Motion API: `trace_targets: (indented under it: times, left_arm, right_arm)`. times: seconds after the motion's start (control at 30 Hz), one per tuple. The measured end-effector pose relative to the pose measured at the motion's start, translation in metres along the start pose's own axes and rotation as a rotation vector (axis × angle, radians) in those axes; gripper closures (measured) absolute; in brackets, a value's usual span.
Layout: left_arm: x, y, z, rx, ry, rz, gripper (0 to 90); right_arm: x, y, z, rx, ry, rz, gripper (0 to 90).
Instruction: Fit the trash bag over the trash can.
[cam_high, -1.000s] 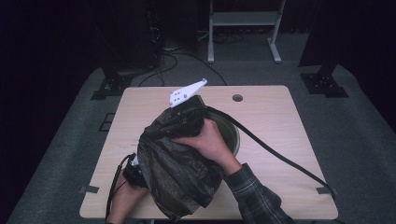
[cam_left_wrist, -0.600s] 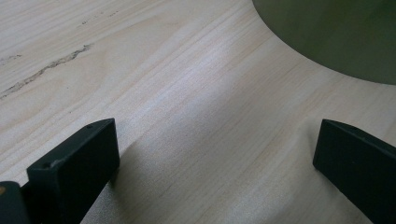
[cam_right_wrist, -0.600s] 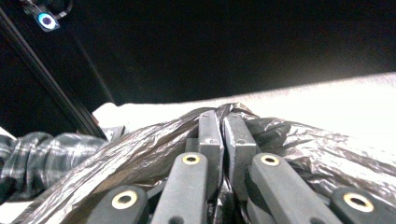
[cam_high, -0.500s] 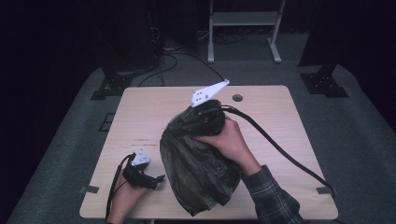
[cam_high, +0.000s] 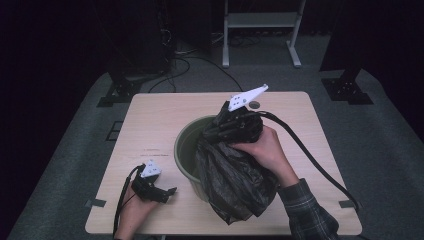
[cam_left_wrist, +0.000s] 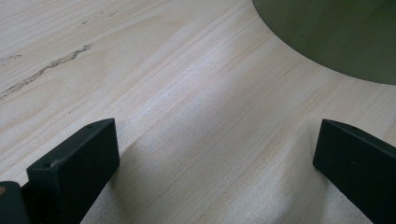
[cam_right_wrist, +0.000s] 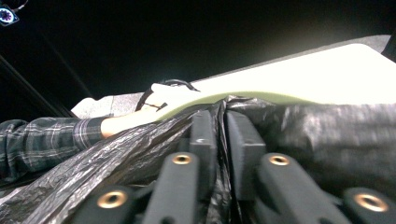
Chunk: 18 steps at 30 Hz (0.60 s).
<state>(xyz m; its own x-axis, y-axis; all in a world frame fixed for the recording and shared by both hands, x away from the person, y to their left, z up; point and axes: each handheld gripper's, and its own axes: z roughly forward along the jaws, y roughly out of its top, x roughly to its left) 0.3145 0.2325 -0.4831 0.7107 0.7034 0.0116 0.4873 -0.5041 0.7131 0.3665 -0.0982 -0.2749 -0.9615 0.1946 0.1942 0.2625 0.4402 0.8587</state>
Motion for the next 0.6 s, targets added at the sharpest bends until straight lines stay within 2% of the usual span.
trace_targets:
  times: [0.1, 0.17, 0.23, 0.3, 0.43, 0.53, 0.6]
  left_arm:
    - [0.000, 0.000, 0.000, 0.000, 0.000, 0.000, 0.0]
    - [0.000, 0.000, 0.000, 0.000, 0.000, 0.000, 0.0]
    - [0.000, 0.000, 0.000, 0.000, 0.000, 0.000, 0.0]
    - [0.000, 0.000, 0.000, 0.000, 0.000, 0.000, 0.0]
    - [0.000, 0.000, 0.000, 0.000, 0.000, 0.000, 0.0]
    - [0.000, 0.000, 0.000, 0.000, 0.000, 0.000, 0.0]
    - [0.000, 0.000, 0.000, 0.000, 0.000, 0.000, 0.0]
  right_arm:
    - [0.000, -0.003, -0.005, -0.012, -0.003, 0.001, 69.1]
    - [0.000, -0.004, -0.011, -0.002, -0.036, -0.005, 66.3]
    - [-0.002, -0.006, -0.018, -0.016, -0.061, -0.001, 66.4]
    - [-0.008, -0.010, -0.027, -0.024, -0.108, 0.015, 67.6]
    - [-0.016, -0.015, -0.038, -0.030, -0.158, 0.034, 75.1]
    - [-0.023, -0.020, -0.043, -0.004, -0.199, 0.047, 74.7]
    - [-0.026, -0.023, -0.044, -0.009, -0.213, 0.050, 71.6]
